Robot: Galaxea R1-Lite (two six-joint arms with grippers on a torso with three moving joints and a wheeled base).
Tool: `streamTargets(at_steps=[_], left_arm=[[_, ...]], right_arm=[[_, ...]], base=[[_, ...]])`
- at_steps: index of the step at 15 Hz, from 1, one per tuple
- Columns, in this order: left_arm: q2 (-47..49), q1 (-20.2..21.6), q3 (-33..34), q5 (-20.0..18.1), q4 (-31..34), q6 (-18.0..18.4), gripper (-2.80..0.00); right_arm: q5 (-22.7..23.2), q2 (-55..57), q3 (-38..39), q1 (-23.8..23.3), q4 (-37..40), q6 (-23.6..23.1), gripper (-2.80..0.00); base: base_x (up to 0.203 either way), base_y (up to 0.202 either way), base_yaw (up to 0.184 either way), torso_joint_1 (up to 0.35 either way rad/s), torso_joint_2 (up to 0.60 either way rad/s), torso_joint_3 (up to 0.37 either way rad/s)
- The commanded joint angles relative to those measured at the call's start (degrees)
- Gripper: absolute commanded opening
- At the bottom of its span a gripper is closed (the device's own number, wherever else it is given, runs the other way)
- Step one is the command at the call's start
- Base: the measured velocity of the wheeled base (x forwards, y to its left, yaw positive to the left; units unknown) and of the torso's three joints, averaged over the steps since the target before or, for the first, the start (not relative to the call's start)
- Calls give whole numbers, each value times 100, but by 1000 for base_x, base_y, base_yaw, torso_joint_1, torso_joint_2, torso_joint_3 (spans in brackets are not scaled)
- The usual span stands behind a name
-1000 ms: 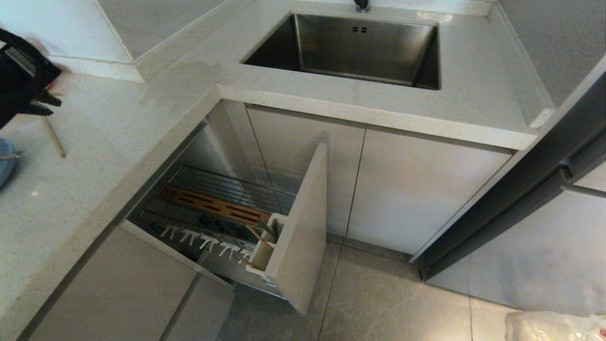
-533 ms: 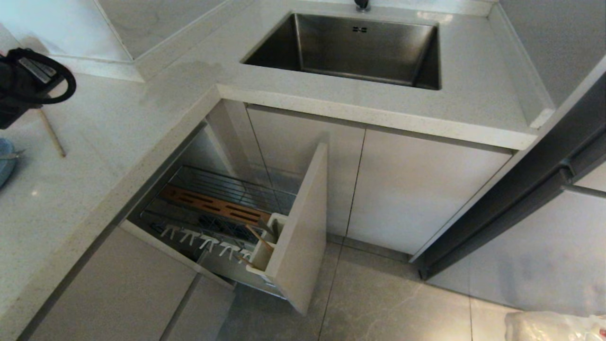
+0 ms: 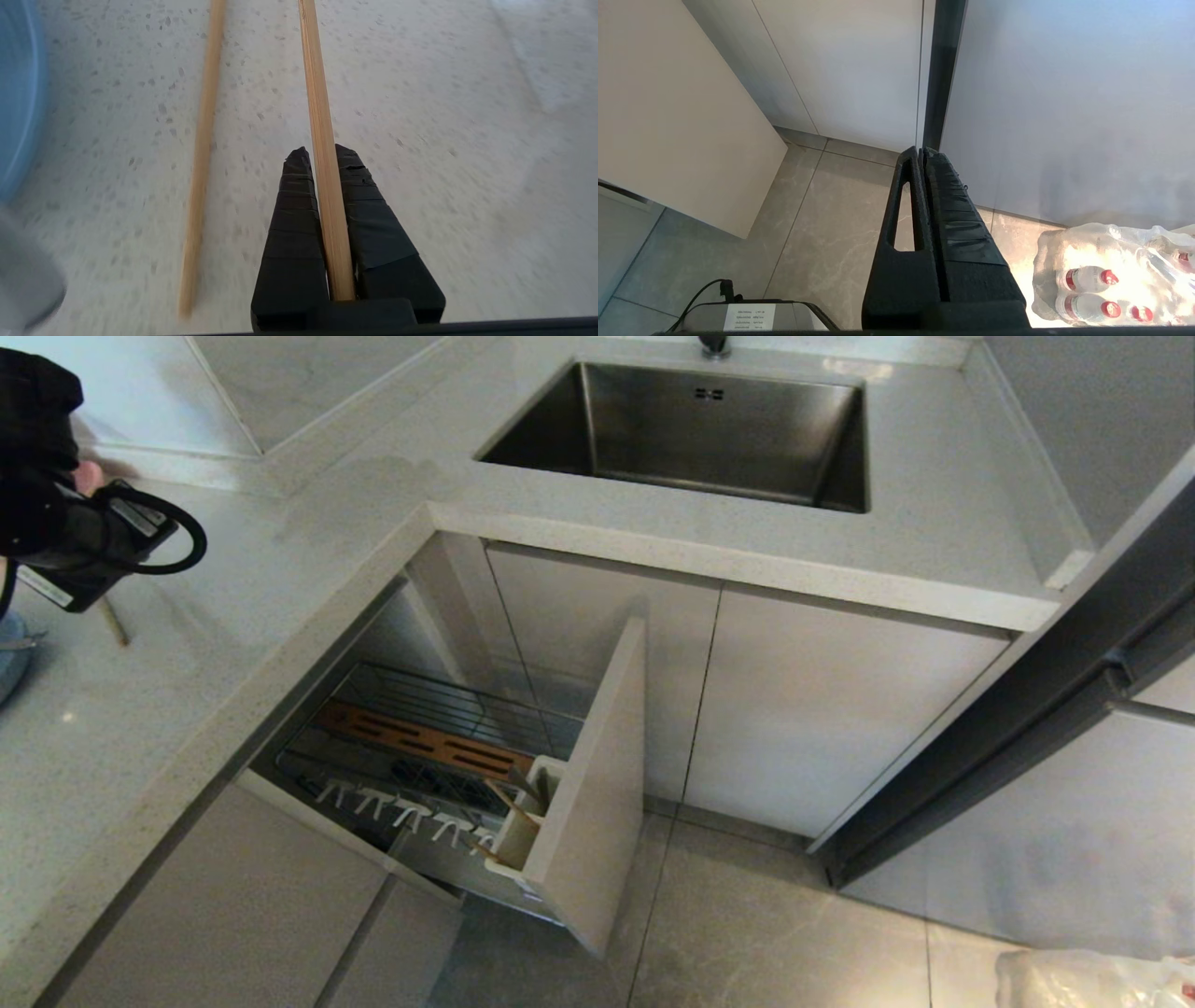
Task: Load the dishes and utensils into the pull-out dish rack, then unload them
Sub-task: Take the chopsticks out of the cupboard
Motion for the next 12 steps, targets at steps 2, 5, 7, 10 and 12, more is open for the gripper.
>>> streamTargets(at_steps=[2,5,7,10,12], left_arm=[[138,38,18,10,-11,-34,-280],[192,31,18,7,-2,-27,-280],[222,23,18,9,7,-25,-280],[225,21,35,16,16,-9,-280],[222,21,44,16,24,0,-280]], right_arm=[[0,9,0,0,-2,0,-280],[0,8,0,0,-2,0,-280],[0,8,0,0,-2,0,-280],[0,9,0,0,-2,0,-280],[0,2,0,0,-2,0,-280]], base=[[0,0,0,0,0,0],[0,0,0,0,0,0],[0,0,0,0,0,0],[0,0,0,0,0,0],[0,0,0,0,0,0]])
